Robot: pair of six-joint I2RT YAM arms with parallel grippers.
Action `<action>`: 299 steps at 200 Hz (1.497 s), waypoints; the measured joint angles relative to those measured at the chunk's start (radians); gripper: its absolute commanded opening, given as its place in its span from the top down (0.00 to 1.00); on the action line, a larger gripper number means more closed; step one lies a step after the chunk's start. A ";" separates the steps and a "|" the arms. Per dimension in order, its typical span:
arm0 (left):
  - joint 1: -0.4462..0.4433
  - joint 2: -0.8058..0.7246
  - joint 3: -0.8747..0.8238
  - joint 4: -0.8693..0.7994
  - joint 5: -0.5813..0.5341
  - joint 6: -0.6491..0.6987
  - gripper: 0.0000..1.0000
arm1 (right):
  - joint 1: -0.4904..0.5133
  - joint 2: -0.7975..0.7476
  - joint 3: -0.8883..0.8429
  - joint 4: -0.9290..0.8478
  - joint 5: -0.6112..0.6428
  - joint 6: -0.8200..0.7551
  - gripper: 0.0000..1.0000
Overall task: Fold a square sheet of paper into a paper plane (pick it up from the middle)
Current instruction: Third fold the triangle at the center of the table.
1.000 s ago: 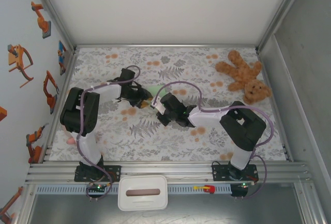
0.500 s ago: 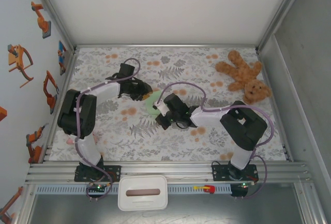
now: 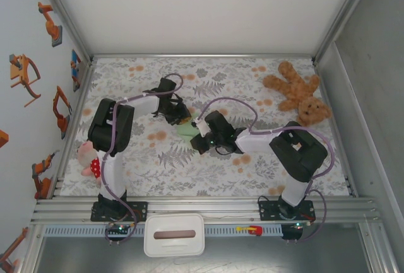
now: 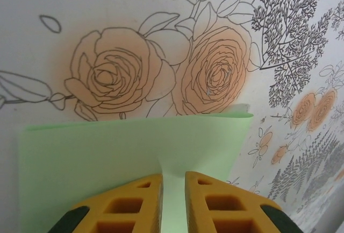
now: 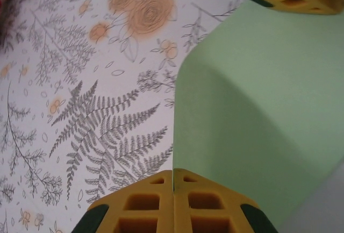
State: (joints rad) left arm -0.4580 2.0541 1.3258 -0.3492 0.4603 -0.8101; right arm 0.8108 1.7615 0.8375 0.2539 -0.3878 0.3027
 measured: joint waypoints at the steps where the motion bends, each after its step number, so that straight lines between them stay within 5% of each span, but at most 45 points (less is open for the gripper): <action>1: 0.000 0.000 0.001 -0.002 0.000 0.002 0.81 | -0.003 0.000 0.000 0.000 -0.001 0.004 1.00; 299: -0.002 0.039 0.058 -0.071 0.026 0.109 0.85 | -0.044 0.103 0.093 -0.116 0.056 0.091 1.00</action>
State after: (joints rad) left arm -0.4595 2.0926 1.3842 -0.4198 0.4866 -0.7013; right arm 0.7670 1.8645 0.9310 0.1375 -0.3317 0.3935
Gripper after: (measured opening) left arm 0.150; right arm 0.049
